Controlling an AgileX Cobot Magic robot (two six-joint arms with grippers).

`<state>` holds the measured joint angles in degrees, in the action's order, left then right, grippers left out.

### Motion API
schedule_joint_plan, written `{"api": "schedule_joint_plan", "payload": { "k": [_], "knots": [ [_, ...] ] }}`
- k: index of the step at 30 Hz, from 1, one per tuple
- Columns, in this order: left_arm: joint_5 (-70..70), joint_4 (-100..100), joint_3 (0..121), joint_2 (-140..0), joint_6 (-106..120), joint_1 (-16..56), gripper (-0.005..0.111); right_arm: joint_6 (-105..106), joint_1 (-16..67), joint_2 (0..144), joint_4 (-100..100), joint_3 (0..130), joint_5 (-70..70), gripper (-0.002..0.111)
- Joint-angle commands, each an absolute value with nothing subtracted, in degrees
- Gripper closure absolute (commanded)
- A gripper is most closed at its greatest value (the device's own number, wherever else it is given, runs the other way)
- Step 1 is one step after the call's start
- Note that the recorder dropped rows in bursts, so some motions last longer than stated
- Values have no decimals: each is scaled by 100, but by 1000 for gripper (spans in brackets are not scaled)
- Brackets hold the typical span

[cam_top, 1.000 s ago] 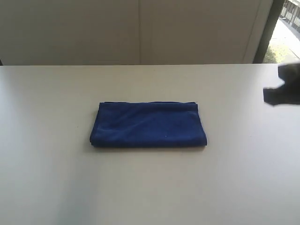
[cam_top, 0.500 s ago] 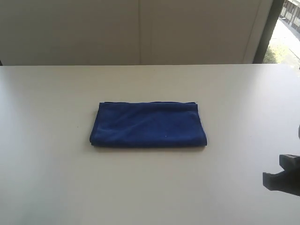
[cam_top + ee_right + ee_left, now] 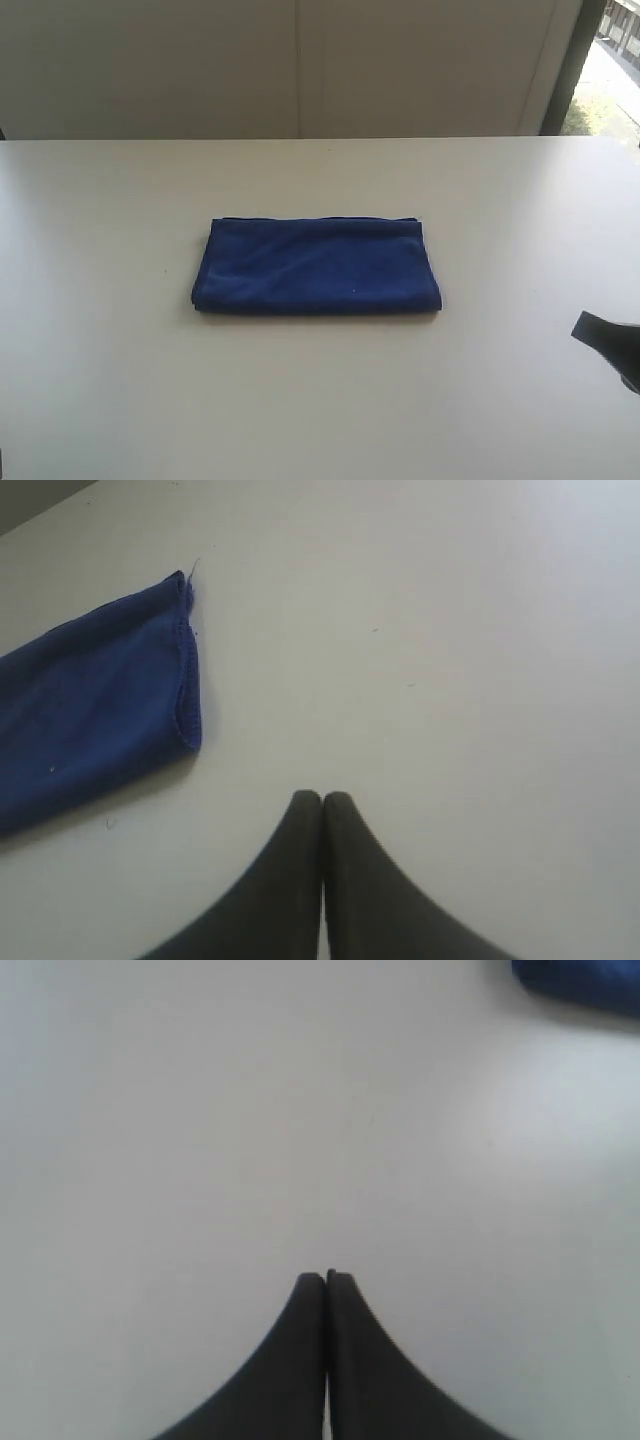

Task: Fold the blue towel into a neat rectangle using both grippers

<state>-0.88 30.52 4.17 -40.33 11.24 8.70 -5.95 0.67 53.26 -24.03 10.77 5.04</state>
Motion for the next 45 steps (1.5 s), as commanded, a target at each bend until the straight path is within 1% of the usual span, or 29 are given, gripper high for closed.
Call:
{"api": "schedule_joint_plan", "payload": {
  "k": [1, 4, 6, 8, 14, 18, 21, 24, 28, 30, 31, 32, 33, 34, 37, 41, 45],
  "knots": [
    [-169, 3127, 383, -4001, 1089, 852, 107, -625, 32, 5330, -2419, 1068, 605, 108],
    [-161, 3127, 383, -3925, 1089, 868, 107, -625, 32, 5330, -2419, 1068, 605, 108],
    [-181, 3102, 371, -3344, 1089, 767, 107, -625, 32, 5320, -2419, 1068, 599, 108],
    [-181, 3102, 371, -2771, 1089, 506, 107, -625, 32, 5320, -2419, 1068, 610, 108],
    [-374, 3102, 371, -1173, 1170, -710, 107, -625, 32, 5320, -2419, 1068, 610, 108],
    [-955, 3102, 371, -325, 1170, -1060, 107, -625, 32, 5320, -2419, 1068, 610, 108],
    [-1218, 3115, 371, -43, 1170, -1075, 107, -625, 32, 5320, -2419, 1068, 610, 108],
    [-1145, 3281, 371, 0, 1106, -1075, 107, -625, 32, 5320, -2419, 1068, 610, 108],
    [-342, 3314, 215, 0, 329, -1075, 107, -625, 32, 5320, -2419, 1068, 610, 108],
    [532, 2428, 0, 0, -1023, -1075, 107, -625, 32, 5320, -2419, 1068, 610, 108],
    [742, 1726, 0, 0, -1849, -1075, 107, -625, 32, 5320, -2419, 1068, 610, 108],
    [487, 936, 0, 0, -2341, -1054, 107, -625, 32, 5320, -2419, 1068, 610, 108],
    [574, 449, 0, 0, -2677, -998, 107, -625, 32, 5320, -2419, 1068, 610, 108],
    [523, 283, 0, 0, -2804, -958, 107, -625, 32, 5320, -2419, 1068, 610, 108],
    [105, 183, 0, 0, -2459, -832, 107, -625, 32, 5320, -2419, 1068, 610, 108],
    [-1266, 251, 0, 0, -1284, -546, 107, -625, 32, 5320, -2419, 1068, 610, 108],
    [-1157, 264, 0, 0, -255, -428, 107, -625, 32, 5320, -2419, 1068, 610, 108]
  ]
}}
